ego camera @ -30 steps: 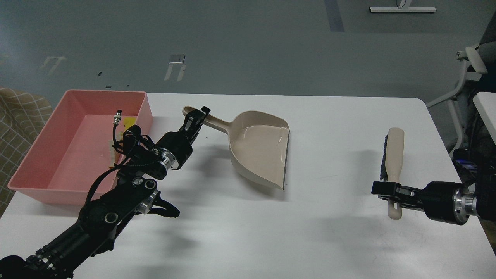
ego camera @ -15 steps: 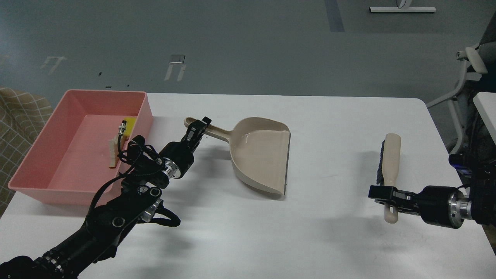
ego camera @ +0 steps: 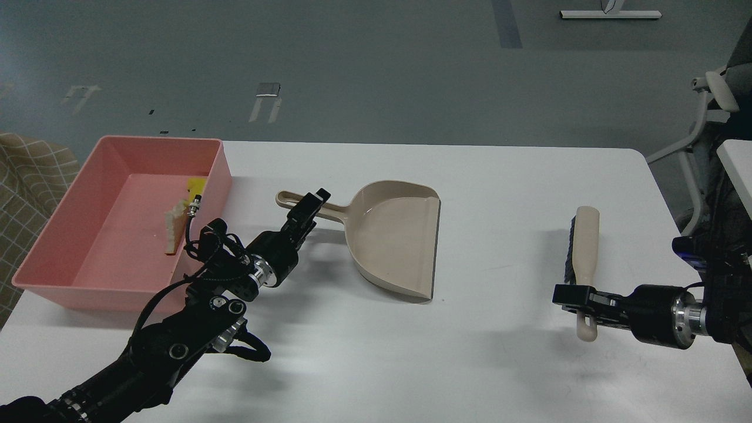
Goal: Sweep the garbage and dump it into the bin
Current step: 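Release the dustpan handle and the brush, opening both grippers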
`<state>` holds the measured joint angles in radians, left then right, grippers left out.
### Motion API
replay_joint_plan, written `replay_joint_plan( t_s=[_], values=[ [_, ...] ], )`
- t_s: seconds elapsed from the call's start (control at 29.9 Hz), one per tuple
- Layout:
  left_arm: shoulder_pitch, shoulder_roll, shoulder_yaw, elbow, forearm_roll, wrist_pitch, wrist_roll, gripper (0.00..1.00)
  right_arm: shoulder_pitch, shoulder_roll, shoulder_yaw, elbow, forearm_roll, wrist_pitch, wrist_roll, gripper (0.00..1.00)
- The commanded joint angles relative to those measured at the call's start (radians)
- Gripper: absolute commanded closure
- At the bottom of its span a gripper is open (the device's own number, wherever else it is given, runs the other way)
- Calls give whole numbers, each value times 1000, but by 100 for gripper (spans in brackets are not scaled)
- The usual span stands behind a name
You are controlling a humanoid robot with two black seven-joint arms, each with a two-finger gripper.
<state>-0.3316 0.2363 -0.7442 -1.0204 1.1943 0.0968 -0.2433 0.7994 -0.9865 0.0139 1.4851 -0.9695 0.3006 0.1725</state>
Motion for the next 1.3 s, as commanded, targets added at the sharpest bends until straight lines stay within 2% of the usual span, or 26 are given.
replay_joint_plan(
  t_s=[0.0,0.13,0.43,0.64,0.7,0.77,0.84,0.97,1.1,1.27],
  values=[
    [28,14,8,-12,-1,-3,-8,2,-3,0,0,-2,0,0,1,100],
    [68,49,8,-65,-1,-6,-10,2,-3,0,0,-2,0,0,2,100],
    [147,218,-12,-245,-13,-49,-10,2,-9,0,0,-8,0,-2,2,100],
    [164,264,-20,-308,-18,-51,-10,2,-17,0,1,-14,0,-6,1,99],
    [164,271,-32,-323,-18,-54,-11,2,-16,0,1,-16,2,-8,1,87],
    [164,273,-43,-333,-18,-66,-10,2,-16,0,1,-16,2,-8,1,79],
    [166,279,-70,-343,-19,-104,-10,2,-16,-1,1,-14,5,-5,1,67],
    [166,279,-101,-356,-19,-141,-10,2,-17,-7,1,-14,5,-5,1,57],
    [174,297,-113,-388,-41,-170,-7,2,-17,-33,3,-9,6,0,1,41],
    [178,325,-115,-432,-45,-172,-7,2,-16,-96,35,-5,6,11,1,34]
  ],
)
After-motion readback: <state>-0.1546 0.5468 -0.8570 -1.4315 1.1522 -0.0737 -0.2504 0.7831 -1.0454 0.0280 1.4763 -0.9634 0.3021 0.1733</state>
